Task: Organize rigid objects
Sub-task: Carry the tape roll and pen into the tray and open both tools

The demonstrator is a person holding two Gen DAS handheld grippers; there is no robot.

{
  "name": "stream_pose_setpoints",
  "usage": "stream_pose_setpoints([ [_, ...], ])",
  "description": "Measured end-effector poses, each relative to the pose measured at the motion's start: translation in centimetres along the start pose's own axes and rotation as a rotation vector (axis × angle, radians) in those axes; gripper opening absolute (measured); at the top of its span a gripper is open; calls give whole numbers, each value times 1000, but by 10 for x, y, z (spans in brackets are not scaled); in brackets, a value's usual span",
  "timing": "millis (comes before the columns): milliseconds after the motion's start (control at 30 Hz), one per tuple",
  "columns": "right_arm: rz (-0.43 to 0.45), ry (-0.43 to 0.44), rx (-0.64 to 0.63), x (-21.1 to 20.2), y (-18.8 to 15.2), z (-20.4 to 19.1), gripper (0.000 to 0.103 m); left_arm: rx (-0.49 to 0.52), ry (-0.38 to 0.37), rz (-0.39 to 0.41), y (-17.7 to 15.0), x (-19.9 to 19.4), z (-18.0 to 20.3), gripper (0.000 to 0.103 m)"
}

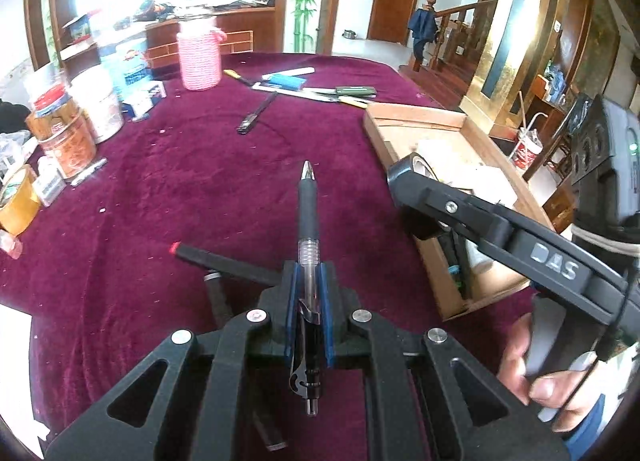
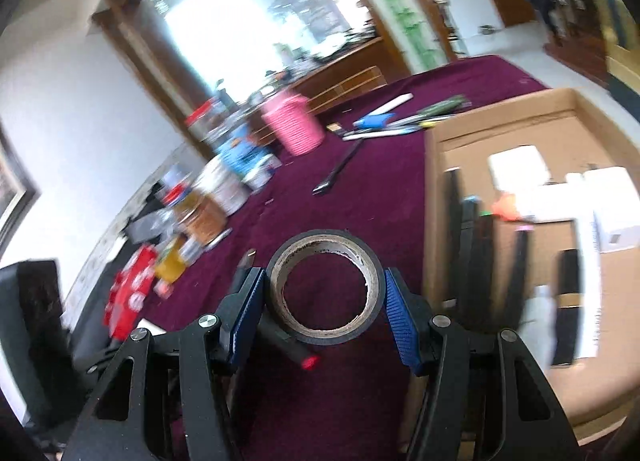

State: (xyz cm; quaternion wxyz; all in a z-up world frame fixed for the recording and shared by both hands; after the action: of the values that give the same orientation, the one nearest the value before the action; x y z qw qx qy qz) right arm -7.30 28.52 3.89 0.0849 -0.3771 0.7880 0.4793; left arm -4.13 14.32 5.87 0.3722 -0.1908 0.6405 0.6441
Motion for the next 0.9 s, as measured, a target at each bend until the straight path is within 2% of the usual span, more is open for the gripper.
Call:
stream_pose_setpoints([
  [233,91,-123,82,-31,28,34,53,-6,-73,-6,21,12,36,8],
  [467,130,-189,116,-60,61,61,54,-2,-144,-29,40,27,71,8],
  [633,97,-238,144,-57,78,80,54,-2,-189,-64,43,40,96,8],
  [767,60,-287,144,-45,90,96,53,-38,-244,-124,42,63,115,8],
  [900,-4,-332,134,-29,96,115,53,-45,-253,-149,40,80,123,8],
])
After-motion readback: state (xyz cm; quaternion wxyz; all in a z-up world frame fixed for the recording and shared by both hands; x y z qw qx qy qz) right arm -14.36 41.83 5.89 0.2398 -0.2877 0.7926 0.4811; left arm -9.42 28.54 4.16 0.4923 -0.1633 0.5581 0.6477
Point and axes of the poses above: each gripper's, at about its wrist camera, not at the fingertips, and x roughly the way its jaws point, z to its right, y to its top, the point moved 3 cm from there along x, roughly the way its jaws point, and after that the axes turned 4 degrees about z, right-handed, at the moved point
